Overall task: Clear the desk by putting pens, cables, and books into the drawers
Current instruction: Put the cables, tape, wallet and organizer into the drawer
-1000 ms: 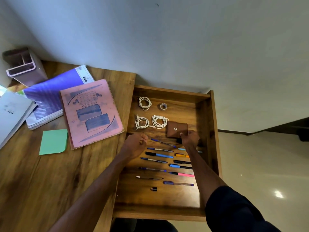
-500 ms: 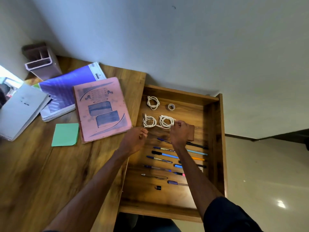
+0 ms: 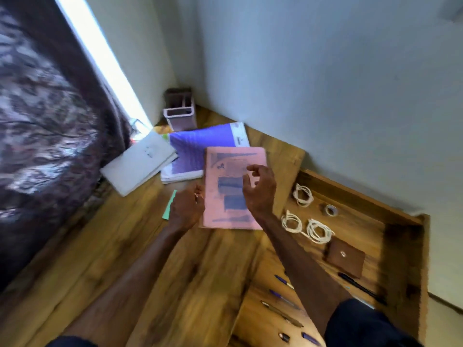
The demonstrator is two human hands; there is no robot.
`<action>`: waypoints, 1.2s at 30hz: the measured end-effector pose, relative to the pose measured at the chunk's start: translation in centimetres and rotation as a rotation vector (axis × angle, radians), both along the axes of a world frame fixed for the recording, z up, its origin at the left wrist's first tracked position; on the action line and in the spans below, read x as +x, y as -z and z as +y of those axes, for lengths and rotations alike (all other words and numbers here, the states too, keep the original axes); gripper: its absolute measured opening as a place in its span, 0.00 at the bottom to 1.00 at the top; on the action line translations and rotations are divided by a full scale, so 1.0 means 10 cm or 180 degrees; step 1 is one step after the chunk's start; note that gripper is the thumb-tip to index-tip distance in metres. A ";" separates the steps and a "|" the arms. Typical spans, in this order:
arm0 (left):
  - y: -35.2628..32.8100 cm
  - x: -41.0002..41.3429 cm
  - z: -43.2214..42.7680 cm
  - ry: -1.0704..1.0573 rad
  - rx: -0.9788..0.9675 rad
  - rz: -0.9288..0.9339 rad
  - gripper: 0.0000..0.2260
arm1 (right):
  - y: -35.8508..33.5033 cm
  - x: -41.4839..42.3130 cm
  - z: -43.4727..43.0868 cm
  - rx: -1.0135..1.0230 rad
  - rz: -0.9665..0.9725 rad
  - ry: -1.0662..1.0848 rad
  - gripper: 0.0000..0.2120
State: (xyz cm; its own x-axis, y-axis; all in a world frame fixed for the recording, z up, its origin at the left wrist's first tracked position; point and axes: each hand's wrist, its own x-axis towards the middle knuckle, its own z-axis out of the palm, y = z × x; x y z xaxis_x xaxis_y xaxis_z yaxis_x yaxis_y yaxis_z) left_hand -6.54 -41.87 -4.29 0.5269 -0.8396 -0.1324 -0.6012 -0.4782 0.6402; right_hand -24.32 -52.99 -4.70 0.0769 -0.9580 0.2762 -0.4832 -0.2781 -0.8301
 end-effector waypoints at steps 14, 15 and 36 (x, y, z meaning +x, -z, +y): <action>0.23 1.30 -0.42 0.0741 0.0542 -0.1104 0.19 | 0.02 2.20 -1.44 -0.0275 0.1298 -0.1360 0.34; 0.24 1.31 -0.45 0.0723 0.0423 -0.1201 0.17 | 0.02 2.31 -1.52 -0.0114 0.1415 -0.1429 0.35; -0.57 1.58 -0.53 -0.0968 -0.0634 0.1585 0.10 | -0.72 1.20 -0.73 -0.0058 0.0122 -0.1469 0.05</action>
State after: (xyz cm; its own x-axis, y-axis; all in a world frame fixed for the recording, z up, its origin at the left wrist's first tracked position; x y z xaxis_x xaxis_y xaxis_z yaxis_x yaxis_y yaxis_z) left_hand 9.29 -47.21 1.42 0.6618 -0.6954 -0.2801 -0.0625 -0.4236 0.9037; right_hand -12.35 -60.33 2.52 0.5046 -0.8163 0.2813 -0.3356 -0.4856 -0.8072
